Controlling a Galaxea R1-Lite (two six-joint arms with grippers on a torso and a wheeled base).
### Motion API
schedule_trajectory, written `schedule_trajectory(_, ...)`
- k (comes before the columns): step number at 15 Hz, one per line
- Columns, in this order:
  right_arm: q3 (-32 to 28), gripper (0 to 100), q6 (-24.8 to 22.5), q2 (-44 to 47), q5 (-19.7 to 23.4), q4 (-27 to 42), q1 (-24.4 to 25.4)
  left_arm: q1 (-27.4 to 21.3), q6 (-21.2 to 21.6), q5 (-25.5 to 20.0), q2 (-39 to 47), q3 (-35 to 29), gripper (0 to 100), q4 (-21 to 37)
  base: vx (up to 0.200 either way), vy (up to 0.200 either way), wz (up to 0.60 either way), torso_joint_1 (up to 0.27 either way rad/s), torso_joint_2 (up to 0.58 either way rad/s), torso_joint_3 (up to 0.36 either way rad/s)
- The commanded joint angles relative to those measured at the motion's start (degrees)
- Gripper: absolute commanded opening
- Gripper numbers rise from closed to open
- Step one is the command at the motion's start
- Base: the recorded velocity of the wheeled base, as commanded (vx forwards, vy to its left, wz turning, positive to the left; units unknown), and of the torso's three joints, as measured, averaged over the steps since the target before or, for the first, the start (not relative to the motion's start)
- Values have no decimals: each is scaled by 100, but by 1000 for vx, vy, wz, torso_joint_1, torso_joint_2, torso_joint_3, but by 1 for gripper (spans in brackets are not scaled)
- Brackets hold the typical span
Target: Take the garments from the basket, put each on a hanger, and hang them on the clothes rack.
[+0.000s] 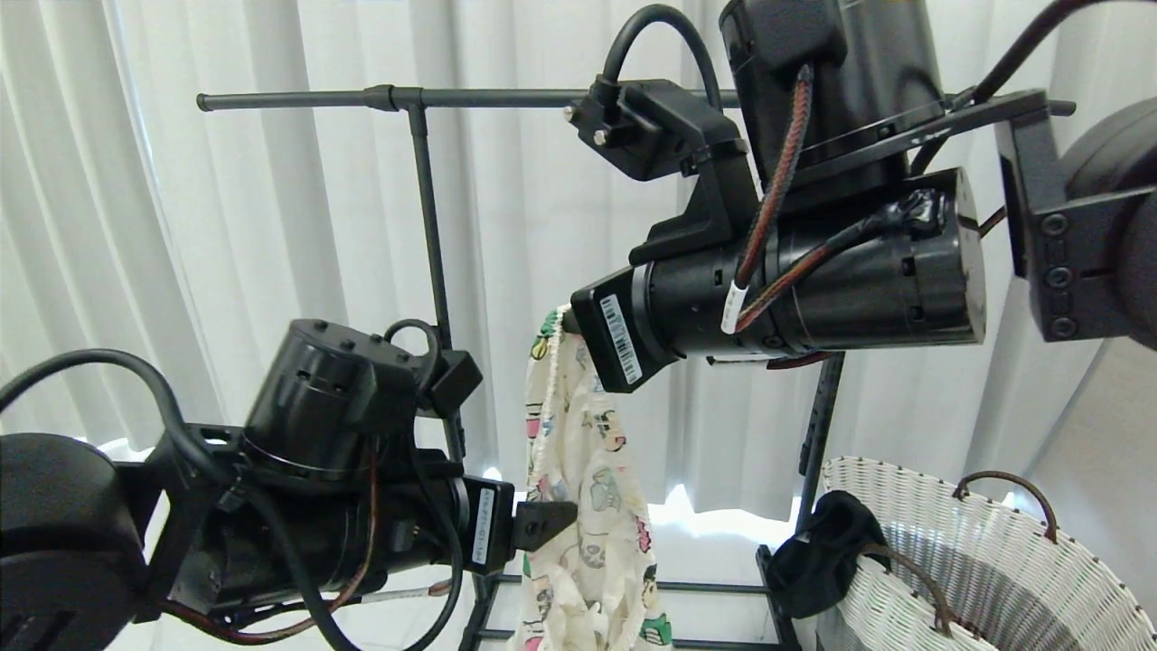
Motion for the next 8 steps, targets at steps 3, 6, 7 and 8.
schedule_trajectory(3,44,0,2,-303,-104,148,-296,-86,3,49,-130,495,100,1,0,0,0,0,0,0)
schedule_trajectory(6,44,0,-7,-347,-122,192,-411,-112,3,-13,-631,881,100,1,0,0,0,0,0,0)
schedule_trajectory(7,44,0,-7,-347,-122,210,-411,-130,3,-65,-771,1004,100,1,0,0,0,0,0,0)
schedule_trajectory(8,44,0,-7,-347,-122,210,-411,-130,3,-92,-877,1136,100,1,0,0,0,0,0,0)
